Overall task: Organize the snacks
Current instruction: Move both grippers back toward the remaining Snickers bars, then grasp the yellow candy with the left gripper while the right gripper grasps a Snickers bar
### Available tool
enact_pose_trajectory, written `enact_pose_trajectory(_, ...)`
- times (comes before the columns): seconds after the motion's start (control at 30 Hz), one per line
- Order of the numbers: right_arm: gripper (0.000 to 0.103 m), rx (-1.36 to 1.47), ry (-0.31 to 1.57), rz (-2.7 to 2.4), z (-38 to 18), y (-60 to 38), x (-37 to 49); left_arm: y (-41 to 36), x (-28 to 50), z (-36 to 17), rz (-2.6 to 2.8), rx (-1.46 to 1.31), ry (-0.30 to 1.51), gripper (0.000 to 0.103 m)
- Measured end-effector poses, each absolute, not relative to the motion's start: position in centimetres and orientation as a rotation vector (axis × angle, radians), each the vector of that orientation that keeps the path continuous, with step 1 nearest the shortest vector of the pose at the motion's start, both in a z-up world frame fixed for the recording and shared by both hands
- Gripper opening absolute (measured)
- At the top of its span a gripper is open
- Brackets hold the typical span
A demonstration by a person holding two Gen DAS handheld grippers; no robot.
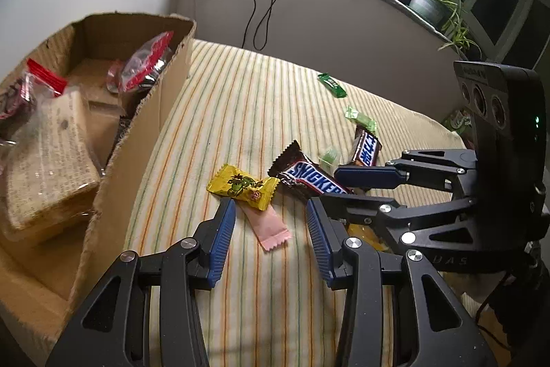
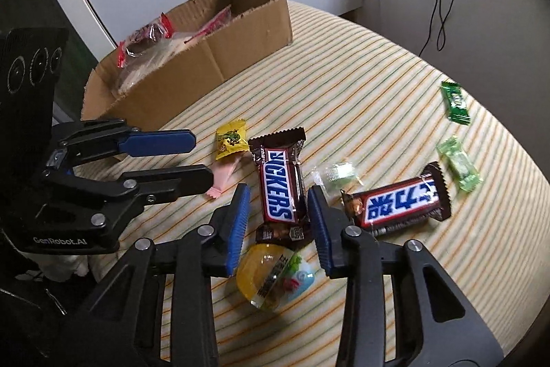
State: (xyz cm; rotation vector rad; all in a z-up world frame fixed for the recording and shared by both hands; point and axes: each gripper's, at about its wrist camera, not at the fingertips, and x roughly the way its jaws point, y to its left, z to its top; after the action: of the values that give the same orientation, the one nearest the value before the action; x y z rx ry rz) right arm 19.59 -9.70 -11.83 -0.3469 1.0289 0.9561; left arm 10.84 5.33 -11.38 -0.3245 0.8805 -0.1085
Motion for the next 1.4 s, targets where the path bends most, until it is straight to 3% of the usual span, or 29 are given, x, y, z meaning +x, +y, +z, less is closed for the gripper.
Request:
enact_pose_trajectory(0.6,0.031,-0.338,1.045,0.881,-12.9,-10.4,21.1,5.5,13.7,-12.6,-0.049,-0.344,0.911,0.042)
enact_pose_trajectory(0.73,0.031,-0.333,1.043,0.866,-12.8,-11.1,21.1,5.4,14.1,-12.7,-0.023,-0.325,0.911,0.055)
enact_pose_trajectory(1.07,0.031,-0.311,1.043,0.830,-12.8,-13.3,21.1,4.9,15.9,-12.9,-0.033,-0.275,0.938,0.054)
enact_pose_trajectory(1.17,0.031,-0.307,1.041,0.832,-12.8,-13.6,21.0,4.4,15.9,-12.9,-0.046,-0.245,0.936,0.049)
enact_pose_trajectory(1.4,0.031,-0.322,1.029,0.827,-12.7,-13.7,21.0,4.7,16.0,-13.1,-0.063,-0.257,0.934,0.019)
